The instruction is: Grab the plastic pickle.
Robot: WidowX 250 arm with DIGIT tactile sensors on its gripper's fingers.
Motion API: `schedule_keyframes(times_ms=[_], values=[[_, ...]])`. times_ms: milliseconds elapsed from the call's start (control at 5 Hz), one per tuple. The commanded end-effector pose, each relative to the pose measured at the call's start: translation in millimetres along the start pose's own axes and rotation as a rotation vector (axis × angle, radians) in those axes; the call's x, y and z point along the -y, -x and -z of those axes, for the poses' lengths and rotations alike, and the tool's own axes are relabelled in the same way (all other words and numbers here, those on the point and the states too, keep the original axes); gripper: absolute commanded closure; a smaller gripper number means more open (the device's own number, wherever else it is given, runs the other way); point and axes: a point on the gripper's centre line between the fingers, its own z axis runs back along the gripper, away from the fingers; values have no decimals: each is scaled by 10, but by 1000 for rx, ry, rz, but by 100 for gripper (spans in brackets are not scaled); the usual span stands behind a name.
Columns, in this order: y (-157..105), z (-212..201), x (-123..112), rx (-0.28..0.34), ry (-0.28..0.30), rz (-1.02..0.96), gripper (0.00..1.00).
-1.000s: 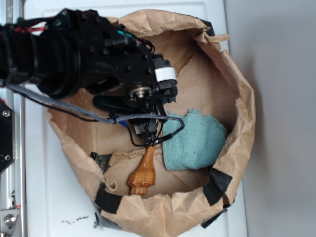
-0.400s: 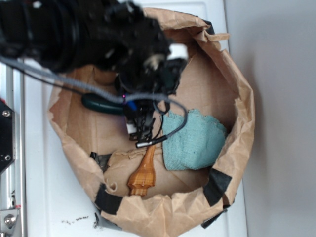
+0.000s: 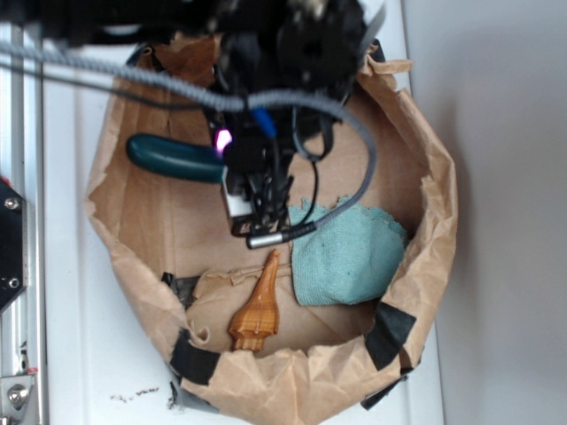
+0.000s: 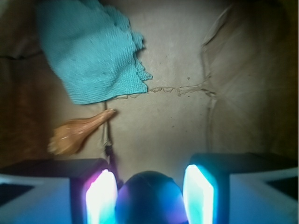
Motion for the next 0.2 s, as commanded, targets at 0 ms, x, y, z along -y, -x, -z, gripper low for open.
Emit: schedule_keyframes(times_ms=[0], values=[[-27, -201, -51, 128, -6, -17, 100]])
